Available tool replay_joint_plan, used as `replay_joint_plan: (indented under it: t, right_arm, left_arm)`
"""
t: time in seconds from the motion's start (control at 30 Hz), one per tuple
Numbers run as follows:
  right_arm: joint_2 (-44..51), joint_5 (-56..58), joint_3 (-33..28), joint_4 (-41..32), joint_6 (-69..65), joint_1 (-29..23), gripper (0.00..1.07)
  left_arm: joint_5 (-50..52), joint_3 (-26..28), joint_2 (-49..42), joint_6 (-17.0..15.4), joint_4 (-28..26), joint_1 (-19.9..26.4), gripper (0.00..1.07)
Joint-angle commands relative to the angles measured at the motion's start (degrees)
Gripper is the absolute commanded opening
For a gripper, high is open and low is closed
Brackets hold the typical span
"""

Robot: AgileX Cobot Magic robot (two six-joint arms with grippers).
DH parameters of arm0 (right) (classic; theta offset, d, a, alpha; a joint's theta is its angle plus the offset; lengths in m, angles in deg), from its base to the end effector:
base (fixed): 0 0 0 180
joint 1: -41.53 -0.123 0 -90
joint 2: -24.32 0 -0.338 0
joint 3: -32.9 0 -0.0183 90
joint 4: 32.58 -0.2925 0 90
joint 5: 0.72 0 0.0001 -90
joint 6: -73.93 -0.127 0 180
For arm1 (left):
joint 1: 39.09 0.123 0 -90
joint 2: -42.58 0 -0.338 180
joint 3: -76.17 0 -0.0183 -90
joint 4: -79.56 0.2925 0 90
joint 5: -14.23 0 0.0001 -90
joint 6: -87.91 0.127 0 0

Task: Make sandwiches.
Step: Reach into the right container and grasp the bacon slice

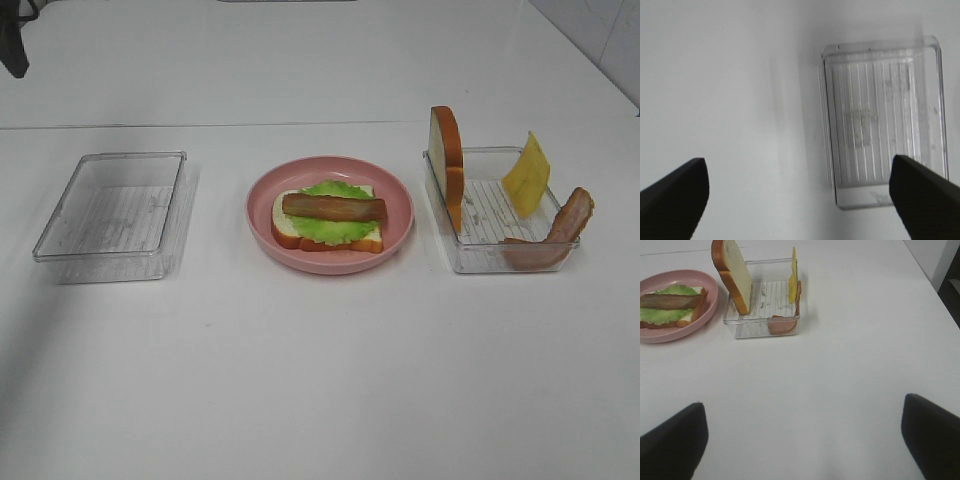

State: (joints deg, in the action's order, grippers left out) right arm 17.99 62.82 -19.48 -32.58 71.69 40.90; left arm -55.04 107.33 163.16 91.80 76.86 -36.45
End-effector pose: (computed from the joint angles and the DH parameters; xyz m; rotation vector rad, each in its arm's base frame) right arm 0.0119 0.0001 0.2600 0.0300 2.1336 0.0295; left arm 0.5100 0.0179 0.3170 0.0186 2.7674 -0.0356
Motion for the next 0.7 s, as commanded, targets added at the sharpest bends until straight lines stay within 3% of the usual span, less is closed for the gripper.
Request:
replay_joint_plan:
  t: [0.03,0.1,0.13,0.17,0.2,0.27,0.3,0.33,0.37,0.4,0.43,0.5,0.57,0.7]
  right_arm:
    - [1.78,-0.57,-0.17,0.46,0.23,0.29,0.98]
    - [1.78,-0.57,-0.17,0.46,0.23,0.29,0.98]
    - [1.78,-0.57,-0.17,0.46,0.23,0.29,0.98]
    - [1.78,-0.57,-0.17,0.46,0.23,0.29,0.98]
    - [1.78,-0.57,-0.17,0.46,0.23,0.29,0.98]
    - [1.78,-0.57,-0.17,0.46,0.23,0.29,0.98]
    - [1.78,-0.57,-0.17,0.46,0.23,0.29,0.98]
    - [1.78,-0.57,-0.17,0.46,0.23,0.29,0.98]
    - [1.78,-0.57,-0.17,0.46,0.23,0.29,0.98]
    - [1.78,-0.57,-0.17,0.46,0.23,0.29,0.98]
    - [1.78,-0.57,-0.17,0.46,0.23,0.29,0.98]
    - [1.78,-0.57,-0.17,0.46,0.23,0.29,0.98]
    - [1.78,-0.57,-0.17,0.46,0.23,0.29,0.98]
    - [1.78,-0.57,-0.17,0.46,0.23,0.29,0.98]
  left_arm:
    - [-2.01,-5.61,-4.81,0.34,-0.69,-0.11,0.89]
    - [1.38,-13.92,-11.06,0.63,-0.69,-0.11,0.89]
    - [1.38,-13.92,-11.06,0.63,-0.69,-0.11,0.89]
    - [3.55,-19.71,-15.53,0.97,-0.69,-0.11,0.89]
    - [3.55,-19.71,-15.53,0.97,-0.69,-0.11,0.89]
    - [6.53,-28.99,-24.01,1.15,-0.69,-0.11,0.89]
    - [6.53,-28.99,-24.01,1.15,-0.69,-0.11,0.89]
    - [8.94,-35.41,-29.56,1.15,-0.69,-0.11,0.89]
    - [10.08,-38.33,-32.83,1.09,-0.69,-0.11,0.89]
    - [10.08,-38.33,-32.83,1.09,-0.69,-0.11,0.89]
    - [11.52,-43.43,-38.62,1.03,-0.69,-0.11,0.89]
    - [12.03,-45.55,-41.88,1.09,-0.69,-0.11,0.89]
    - [13.29,-54.89,-54.49,2.29,-0.69,-0.11,0.89]
    - [13.52,-60.1,-63.66,2.29,-0.69,-0.11,0.89]
